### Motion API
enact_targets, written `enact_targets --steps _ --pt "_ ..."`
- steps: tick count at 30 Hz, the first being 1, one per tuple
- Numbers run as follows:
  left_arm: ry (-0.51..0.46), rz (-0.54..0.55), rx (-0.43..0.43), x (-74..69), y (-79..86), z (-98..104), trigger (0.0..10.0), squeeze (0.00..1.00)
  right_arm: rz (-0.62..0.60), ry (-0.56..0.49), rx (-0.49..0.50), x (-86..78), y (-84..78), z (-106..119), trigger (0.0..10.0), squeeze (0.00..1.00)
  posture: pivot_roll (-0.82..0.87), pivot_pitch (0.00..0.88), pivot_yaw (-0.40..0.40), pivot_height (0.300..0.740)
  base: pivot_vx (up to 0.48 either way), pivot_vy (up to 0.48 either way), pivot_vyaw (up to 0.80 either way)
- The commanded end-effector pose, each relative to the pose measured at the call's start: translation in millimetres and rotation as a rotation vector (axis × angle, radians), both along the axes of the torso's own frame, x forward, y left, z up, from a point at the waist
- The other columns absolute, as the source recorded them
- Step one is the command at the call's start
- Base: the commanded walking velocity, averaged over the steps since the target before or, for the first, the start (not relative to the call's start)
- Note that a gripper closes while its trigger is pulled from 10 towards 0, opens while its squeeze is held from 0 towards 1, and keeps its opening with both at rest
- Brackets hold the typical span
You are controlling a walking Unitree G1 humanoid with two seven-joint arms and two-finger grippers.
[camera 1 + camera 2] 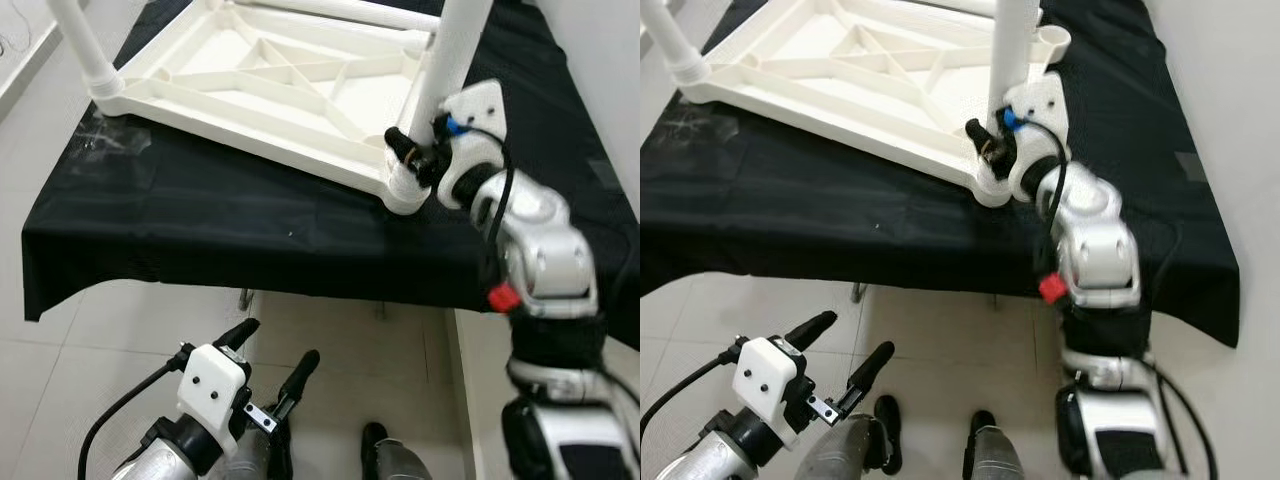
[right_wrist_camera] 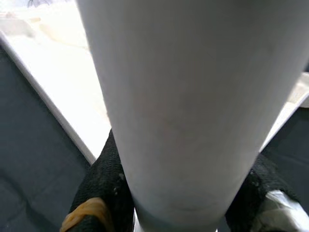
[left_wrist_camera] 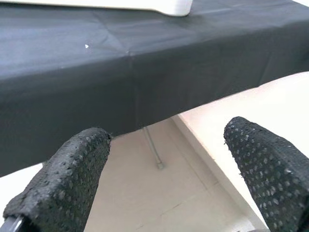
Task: Building children table
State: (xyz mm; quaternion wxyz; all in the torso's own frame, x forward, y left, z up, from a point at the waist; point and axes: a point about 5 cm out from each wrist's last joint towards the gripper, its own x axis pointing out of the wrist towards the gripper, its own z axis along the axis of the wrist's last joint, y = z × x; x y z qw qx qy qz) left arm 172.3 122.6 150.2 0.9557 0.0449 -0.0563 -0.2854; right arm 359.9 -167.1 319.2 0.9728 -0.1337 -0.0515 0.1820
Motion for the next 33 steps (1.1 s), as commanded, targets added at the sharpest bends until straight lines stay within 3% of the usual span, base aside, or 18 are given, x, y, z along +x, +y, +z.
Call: enact_targets --steps 1,7,20,27,30,33 --pt "0.031 -0.007 -0.003 -3.3 -1.8 -7.4 10.0 0.00 -0.009 0.144 0.019 7.8 -7.3 -21.1 10.0 0.00 0.01 0.370 -0.021 0.740 0.000 0.000 0.00" --pt "0.033 -0.007 -0.007 -3.8 -3.3 -8.3 10.0 0.00 0.032 0.211 0.040 9.1 1.9 -29.2 10.0 0.00 0.02 0.359 -0.027 0.740 0.000 0.000 0.00" --pt "0.030 -0.005 -0.010 -4.1 -3.0 -7.4 10.0 0.00 -0.032 0.185 0.152 7.9 -0.3 -36.8 10.0 0.00 0.02 0.371 -0.022 0.740 0.000 0.000 0.00" --pt "0.029 -0.005 -0.007 -4.0 -1.8 -7.2 10.0 0.00 -0.053 0.110 0.212 -4.5 5.7 -45.9 10.0 0.00 0.03 0.373 -0.009 0.740 0.000 0.000 0.00" --pt "0.030 -0.006 -0.005 -3.6 -0.4 -7.3 10.0 0.00 -0.092 0.114 0.226 -16.2 2.5 -63.4 10.0 0.00 0.02 0.374 -0.002 0.740 0.000 0.000 0.00" --pt "0.031 -0.007 -0.005 -3.5 -0.1 -7.5 10.0 0.00 -0.093 0.119 0.226 -18.8 3.5 -66.6 10.0 0.00 0.02 0.374 -0.002 0.740 0.000 0.000 0.00"
